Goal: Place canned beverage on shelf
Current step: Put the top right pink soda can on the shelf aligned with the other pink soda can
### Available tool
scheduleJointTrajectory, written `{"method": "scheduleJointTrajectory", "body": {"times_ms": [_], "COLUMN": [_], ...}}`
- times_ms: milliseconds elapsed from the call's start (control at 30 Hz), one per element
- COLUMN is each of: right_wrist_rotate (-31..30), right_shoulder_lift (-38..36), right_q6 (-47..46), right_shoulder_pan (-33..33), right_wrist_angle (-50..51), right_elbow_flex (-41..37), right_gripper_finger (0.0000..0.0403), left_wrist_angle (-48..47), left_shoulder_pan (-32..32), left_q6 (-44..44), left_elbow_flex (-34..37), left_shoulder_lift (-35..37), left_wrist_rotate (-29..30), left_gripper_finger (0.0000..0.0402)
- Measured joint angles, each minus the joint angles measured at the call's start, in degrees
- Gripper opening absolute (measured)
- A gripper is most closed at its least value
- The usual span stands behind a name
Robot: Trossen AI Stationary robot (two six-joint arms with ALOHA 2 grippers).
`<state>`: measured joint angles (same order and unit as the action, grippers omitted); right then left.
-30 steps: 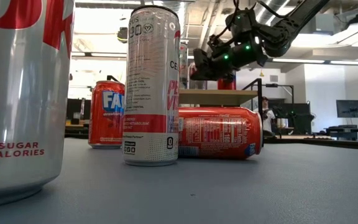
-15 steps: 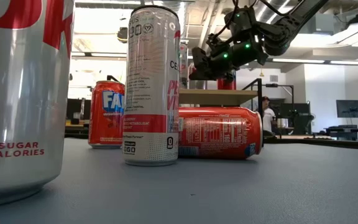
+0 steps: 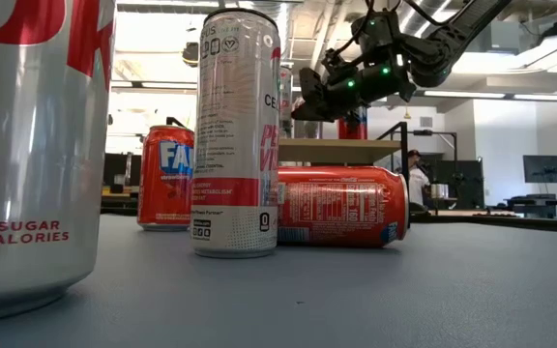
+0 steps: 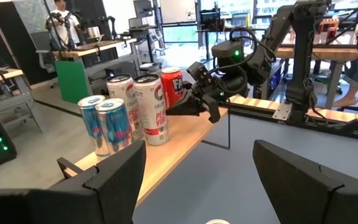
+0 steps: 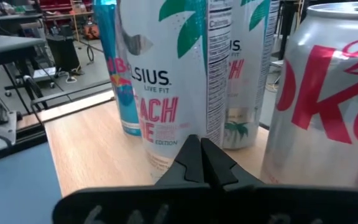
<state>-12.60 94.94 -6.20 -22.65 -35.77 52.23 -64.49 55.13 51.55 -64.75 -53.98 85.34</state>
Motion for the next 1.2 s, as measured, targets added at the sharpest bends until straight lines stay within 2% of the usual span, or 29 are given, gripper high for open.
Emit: {"method": "scheduleJointTrajectory", "body": {"times_ms": [933,1200], "right_wrist_rotate": [1.0,3.7], "right_shoulder_lift": [0.0,0.0], "right_q6": [1.7,-0.9], "right_shoulder_pan": [2.0,2.0], "right_wrist_angle": [4.1,3.7], "right_elbow_flex": [0.0,1.3], "right_gripper_finger": [0.0000,0.0000], "left_wrist_angle": [0.2,0.1], "left_shoulder_pan": [0.0,0.0], "left_q6": [1.7,0.9], "left_elbow_flex": [0.0,0.0], "left_shoulder_lift": [0.0,0.3], "left_wrist_rotate": [-2.0,-2.6], "left_gripper_finger": [0.0288,0.0288]}}
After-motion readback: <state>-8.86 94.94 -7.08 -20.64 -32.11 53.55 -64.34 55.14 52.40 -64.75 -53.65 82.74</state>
